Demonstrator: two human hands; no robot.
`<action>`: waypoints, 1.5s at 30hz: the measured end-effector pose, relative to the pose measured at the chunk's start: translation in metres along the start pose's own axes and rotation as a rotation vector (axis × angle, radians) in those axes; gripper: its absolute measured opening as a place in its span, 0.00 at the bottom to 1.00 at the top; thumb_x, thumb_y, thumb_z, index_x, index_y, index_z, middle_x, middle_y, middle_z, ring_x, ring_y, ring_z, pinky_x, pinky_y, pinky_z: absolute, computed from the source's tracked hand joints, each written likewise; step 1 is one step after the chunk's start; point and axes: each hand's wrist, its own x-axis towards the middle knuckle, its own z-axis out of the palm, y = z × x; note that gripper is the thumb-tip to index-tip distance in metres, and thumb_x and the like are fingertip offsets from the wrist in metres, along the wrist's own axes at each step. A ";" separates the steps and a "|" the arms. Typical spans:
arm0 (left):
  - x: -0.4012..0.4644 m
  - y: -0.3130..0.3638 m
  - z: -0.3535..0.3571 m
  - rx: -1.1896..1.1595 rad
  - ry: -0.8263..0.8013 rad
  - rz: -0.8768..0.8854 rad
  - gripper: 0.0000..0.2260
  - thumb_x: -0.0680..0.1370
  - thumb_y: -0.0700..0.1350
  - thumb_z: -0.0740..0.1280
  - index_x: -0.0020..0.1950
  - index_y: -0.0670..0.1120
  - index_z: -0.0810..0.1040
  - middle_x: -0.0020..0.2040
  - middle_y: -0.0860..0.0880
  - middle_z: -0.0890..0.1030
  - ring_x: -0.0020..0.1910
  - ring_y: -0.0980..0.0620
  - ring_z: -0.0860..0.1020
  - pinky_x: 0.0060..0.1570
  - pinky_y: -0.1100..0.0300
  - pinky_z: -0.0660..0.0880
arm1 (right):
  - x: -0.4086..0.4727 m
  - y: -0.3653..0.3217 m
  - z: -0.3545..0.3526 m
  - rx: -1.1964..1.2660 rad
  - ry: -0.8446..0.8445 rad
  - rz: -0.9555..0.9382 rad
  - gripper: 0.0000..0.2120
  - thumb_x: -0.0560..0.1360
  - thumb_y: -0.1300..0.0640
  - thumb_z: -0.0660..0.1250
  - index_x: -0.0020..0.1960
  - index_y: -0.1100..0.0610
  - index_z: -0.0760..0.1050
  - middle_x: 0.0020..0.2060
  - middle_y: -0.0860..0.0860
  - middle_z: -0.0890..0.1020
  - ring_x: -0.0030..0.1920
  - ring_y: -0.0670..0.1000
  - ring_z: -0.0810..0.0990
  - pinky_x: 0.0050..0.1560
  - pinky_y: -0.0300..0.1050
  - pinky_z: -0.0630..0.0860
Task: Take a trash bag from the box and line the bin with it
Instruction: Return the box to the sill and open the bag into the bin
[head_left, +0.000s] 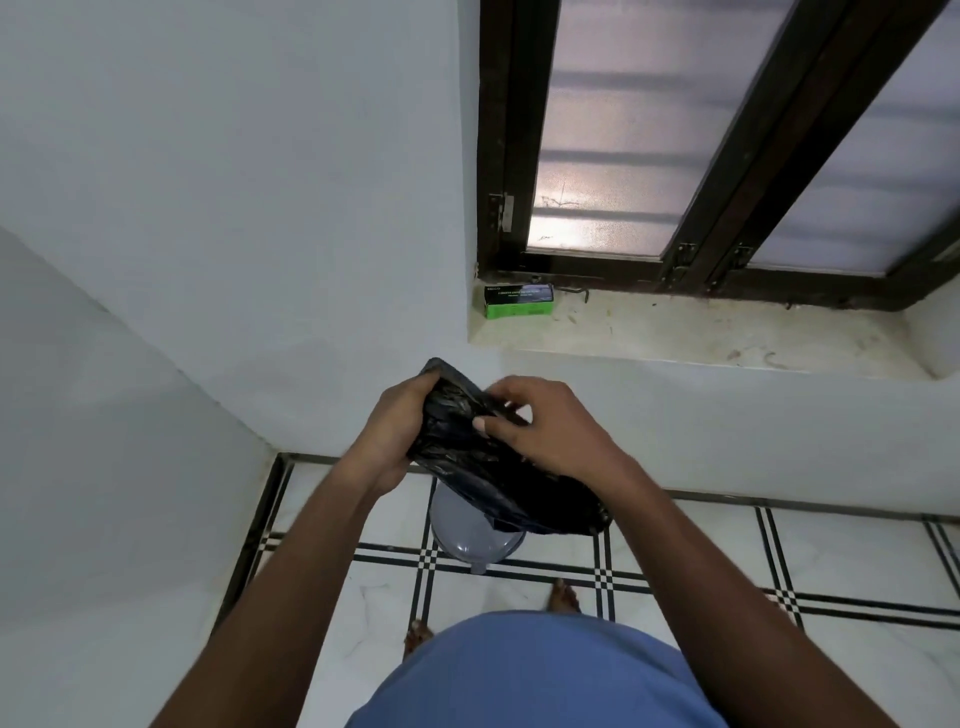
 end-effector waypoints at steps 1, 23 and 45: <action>-0.002 0.000 0.000 0.003 -0.014 0.009 0.19 0.84 0.56 0.68 0.60 0.42 0.88 0.54 0.40 0.90 0.54 0.39 0.89 0.61 0.41 0.83 | 0.002 -0.001 0.002 0.033 0.024 0.001 0.10 0.82 0.42 0.75 0.60 0.45 0.86 0.54 0.42 0.87 0.54 0.41 0.84 0.58 0.44 0.79; 0.001 -0.019 -0.047 -0.104 -0.221 -0.081 0.19 0.82 0.50 0.75 0.69 0.41 0.85 0.65 0.39 0.87 0.67 0.39 0.85 0.72 0.44 0.78 | -0.012 0.026 -0.036 0.747 -0.018 0.335 0.29 0.77 0.37 0.78 0.66 0.60 0.85 0.55 0.54 0.92 0.59 0.58 0.91 0.61 0.51 0.84; 0.040 -0.031 -0.077 0.579 0.298 0.125 0.15 0.78 0.42 0.73 0.64 0.47 0.82 0.53 0.48 0.86 0.54 0.46 0.84 0.52 0.55 0.79 | 0.003 0.042 -0.026 0.061 -0.002 0.382 0.11 0.78 0.50 0.73 0.49 0.59 0.84 0.44 0.58 0.87 0.46 0.59 0.86 0.44 0.48 0.78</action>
